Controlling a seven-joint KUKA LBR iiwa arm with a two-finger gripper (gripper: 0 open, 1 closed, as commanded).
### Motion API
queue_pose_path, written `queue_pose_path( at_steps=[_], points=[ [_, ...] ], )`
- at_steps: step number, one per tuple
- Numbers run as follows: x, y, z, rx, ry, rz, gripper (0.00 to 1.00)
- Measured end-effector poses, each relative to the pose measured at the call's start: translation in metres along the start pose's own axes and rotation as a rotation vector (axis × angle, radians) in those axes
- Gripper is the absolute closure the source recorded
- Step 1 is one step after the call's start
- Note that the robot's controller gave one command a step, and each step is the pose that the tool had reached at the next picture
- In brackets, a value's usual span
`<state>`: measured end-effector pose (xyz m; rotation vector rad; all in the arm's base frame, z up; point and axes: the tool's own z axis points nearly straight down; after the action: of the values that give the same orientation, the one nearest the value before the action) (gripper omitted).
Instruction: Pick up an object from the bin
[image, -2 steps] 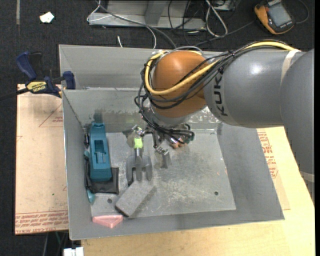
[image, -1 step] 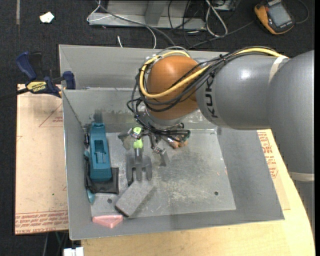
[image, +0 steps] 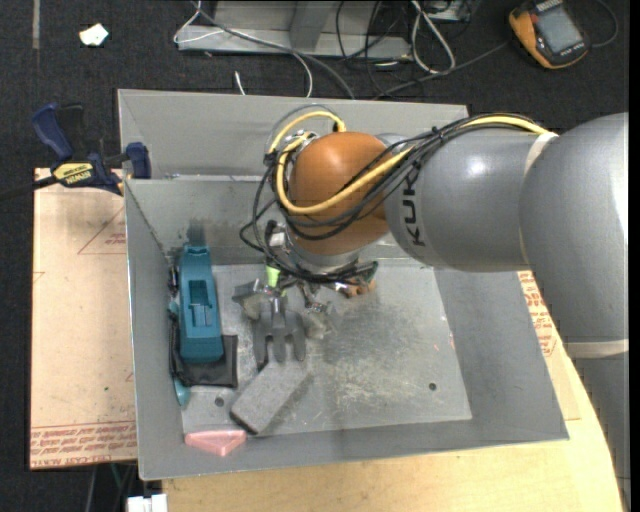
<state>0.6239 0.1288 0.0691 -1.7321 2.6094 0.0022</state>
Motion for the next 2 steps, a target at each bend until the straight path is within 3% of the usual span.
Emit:
queue_pose_path(
  at_steps=[1,2],
  points=[
    [-0.0086,0.0135,-0.0047,0.003,-0.007,-0.019,1.00],
    [-0.0087,0.0136,-0.0056,0.003,-0.008,-0.019,1.00]
  ],
)
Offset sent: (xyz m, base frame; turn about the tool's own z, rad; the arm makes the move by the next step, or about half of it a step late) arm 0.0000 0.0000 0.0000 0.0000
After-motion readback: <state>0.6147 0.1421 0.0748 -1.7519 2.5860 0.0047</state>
